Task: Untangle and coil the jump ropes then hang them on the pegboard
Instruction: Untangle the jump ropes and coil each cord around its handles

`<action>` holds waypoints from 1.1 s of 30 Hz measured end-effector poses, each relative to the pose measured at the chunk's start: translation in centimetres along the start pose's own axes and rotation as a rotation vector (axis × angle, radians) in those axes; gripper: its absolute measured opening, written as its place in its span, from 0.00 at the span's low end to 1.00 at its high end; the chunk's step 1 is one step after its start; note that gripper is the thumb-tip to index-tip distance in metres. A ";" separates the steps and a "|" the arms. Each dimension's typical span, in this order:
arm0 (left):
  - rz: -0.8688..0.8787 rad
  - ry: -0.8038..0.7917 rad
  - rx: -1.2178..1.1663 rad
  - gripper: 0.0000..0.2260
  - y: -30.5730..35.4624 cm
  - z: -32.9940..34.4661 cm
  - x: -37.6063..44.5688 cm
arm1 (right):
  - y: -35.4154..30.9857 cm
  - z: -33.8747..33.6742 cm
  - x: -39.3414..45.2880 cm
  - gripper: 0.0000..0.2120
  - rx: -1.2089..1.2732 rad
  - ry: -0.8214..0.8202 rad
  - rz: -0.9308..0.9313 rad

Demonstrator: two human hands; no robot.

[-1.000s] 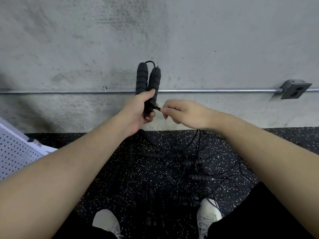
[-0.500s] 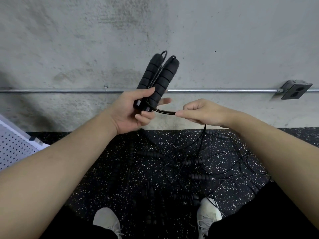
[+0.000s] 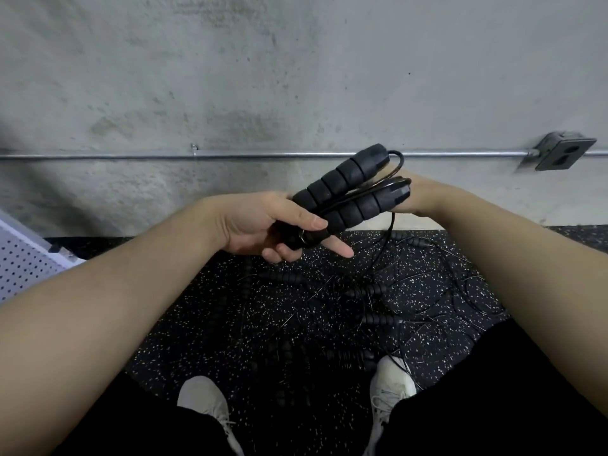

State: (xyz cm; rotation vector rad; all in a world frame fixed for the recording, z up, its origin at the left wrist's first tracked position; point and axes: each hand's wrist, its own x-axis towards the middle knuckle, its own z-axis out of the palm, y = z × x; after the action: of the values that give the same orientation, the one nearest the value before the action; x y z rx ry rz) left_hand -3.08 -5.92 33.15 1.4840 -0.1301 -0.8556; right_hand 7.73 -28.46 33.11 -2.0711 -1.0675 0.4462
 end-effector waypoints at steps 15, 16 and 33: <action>-0.292 0.424 0.453 0.28 -2.5 0.5 2.3 | -2.3 1.7 3.6 0.09 -0.251 -0.076 0.231; -0.308 0.436 0.430 0.27 -2.7 0.5 2.5 | -2.8 2.2 3.9 0.10 -0.300 -0.078 0.210; 0.105 0.852 -0.399 0.12 -2.1 -1.9 3.1 | -7.5 7.8 4.1 0.12 -0.293 0.207 0.130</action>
State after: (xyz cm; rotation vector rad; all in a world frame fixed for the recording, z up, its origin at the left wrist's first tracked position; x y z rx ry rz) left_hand -0.68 -5.83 29.75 1.3295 0.5603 -0.0988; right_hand 1.43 -18.76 33.79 -2.3947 -0.9212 0.1380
